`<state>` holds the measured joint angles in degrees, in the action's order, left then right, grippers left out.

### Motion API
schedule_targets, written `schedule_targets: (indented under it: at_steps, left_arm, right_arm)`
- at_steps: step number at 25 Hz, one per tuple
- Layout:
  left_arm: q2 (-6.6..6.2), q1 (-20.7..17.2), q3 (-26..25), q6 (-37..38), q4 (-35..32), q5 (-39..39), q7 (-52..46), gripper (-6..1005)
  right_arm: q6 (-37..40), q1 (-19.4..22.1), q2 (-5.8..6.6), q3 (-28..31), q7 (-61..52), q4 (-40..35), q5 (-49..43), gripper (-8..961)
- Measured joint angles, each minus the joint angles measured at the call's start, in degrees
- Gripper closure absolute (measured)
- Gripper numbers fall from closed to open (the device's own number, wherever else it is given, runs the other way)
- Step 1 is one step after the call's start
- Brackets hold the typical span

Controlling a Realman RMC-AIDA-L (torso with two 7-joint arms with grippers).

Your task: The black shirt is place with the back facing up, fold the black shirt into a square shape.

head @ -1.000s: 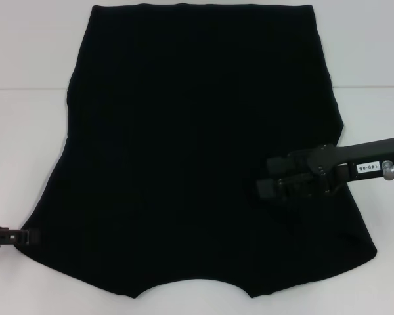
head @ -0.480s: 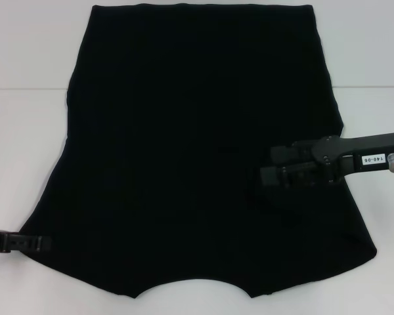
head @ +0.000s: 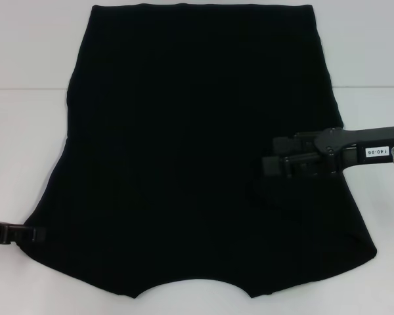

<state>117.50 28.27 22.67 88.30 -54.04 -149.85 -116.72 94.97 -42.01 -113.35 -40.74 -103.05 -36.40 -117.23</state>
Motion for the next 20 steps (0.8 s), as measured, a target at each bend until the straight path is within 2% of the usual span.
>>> schedule_targets:
  at_steps: [6,9,17,20]
  left_arm:
    - [-0.01,0.12,0.01,-0.77,0.1,-0.83,0.0,406]
    - [0.09,0.12,0.01,-1.03,0.07,-1.31,0.04,669]
    - [0.39,0.3,0.63,-1.82,-0.22,-1.57,0.0,837]
    - [0.39,0.31,0.52,-1.41,-0.41,-1.38,0.0,899]
  right_arm:
    - [0.12,0.31,0.06,0.54,0.16,0.0,0.45,31]
    - [0.21,0.43,0.06,0.7,0.22,0.01,0.45,31]
    - [0.2,0.83,-0.07,0.96,0.14,-0.58,0.92,29]
    - [-0.5,1.37,0.23,1.03,-0.33,-0.59,0.91,29]
